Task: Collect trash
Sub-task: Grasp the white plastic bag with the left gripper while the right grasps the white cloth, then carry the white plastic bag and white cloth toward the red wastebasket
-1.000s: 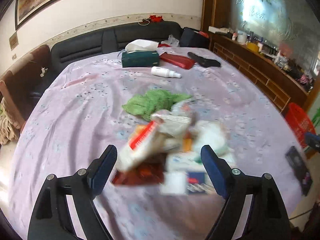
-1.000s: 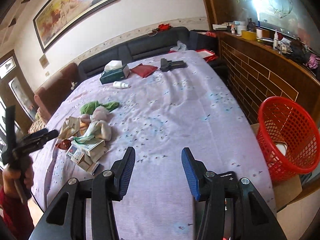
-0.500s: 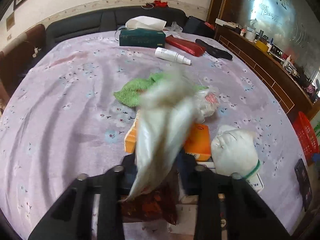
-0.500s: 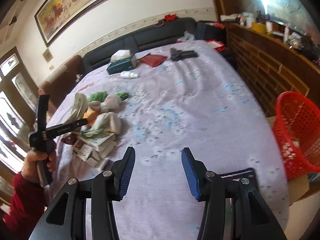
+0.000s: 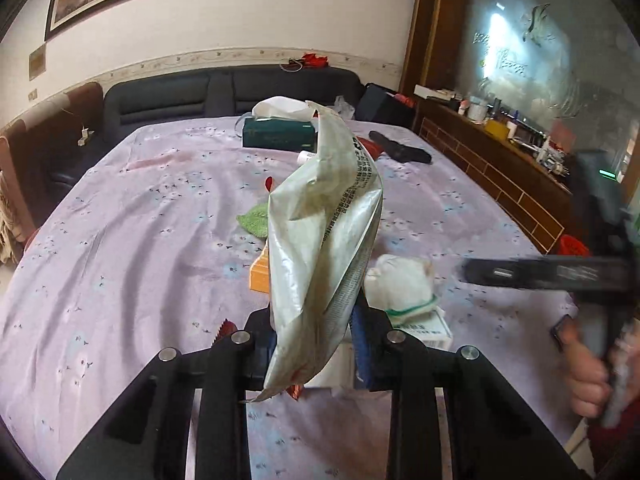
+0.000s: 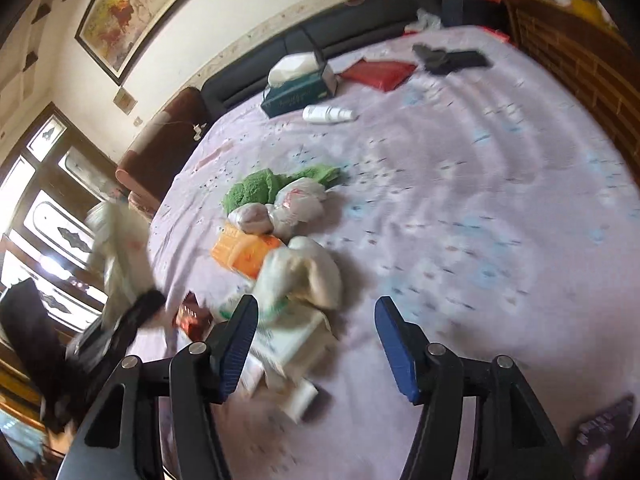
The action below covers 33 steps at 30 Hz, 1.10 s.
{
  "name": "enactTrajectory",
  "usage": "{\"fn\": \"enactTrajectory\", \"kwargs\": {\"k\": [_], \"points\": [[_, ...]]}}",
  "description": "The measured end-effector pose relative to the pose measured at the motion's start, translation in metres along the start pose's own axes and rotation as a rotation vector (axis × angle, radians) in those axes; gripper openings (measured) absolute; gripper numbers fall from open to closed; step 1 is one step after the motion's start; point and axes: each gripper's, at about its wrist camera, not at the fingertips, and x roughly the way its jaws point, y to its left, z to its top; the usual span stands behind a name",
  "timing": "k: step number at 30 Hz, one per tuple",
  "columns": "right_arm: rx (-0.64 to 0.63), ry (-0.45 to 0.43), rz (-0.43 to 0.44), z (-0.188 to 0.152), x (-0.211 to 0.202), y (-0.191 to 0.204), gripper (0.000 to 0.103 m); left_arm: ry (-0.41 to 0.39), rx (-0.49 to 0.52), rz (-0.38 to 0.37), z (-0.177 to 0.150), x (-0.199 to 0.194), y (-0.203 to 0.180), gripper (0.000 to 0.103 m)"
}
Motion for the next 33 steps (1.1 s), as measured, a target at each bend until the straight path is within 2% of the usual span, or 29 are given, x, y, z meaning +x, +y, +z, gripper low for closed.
{"fn": "enactTrajectory", "kwargs": {"k": [4,7,8,9,10,11,12,18,23,33], "points": [[-0.033,0.036,-0.031,0.015,0.04,0.013,0.065,-0.008,-0.019,-0.027,-0.006,-0.009,0.001,0.028],[-0.042,0.083,-0.046,0.017,0.064,0.017,0.064,-0.01,-0.011,-0.006,-0.01,-0.009,0.001,0.028],[-0.046,0.095,-0.045,0.017,0.069,0.018,0.049,-0.013,-0.012,-0.007,-0.012,-0.009,0.001,0.028],[-0.053,0.098,-0.065,0.014,0.072,0.021,0.041,-0.012,-0.019,-0.013,-0.013,-0.009,0.002,0.028],[-0.066,0.096,-0.089,0.012,0.072,0.023,0.028,-0.005,-0.023,-0.022,-0.014,-0.008,0.002,0.028],[-0.083,0.091,-0.093,0.011,0.071,0.025,0.019,-0.004,-0.024,-0.028,-0.016,-0.008,0.002,0.028],[-0.094,0.082,-0.091,0.01,0.067,0.027,0.016,-0.005,-0.023,-0.029,-0.017,-0.008,0.001,0.028],[-0.084,-0.048,-0.123,-0.003,0.012,0.016,0.015,0.002,-0.005,-0.057,-0.022,-0.007,-0.017,0.028],[-0.1,-0.132,-0.158,-0.029,-0.036,0.007,0.015,0.02,0.029,-0.087,-0.028,-0.004,-0.045,0.028],[-0.121,-0.23,-0.264,-0.081,-0.094,-0.02,0.015,0.068,0.111,-0.154,-0.039,0.004,-0.107,0.028]]}}
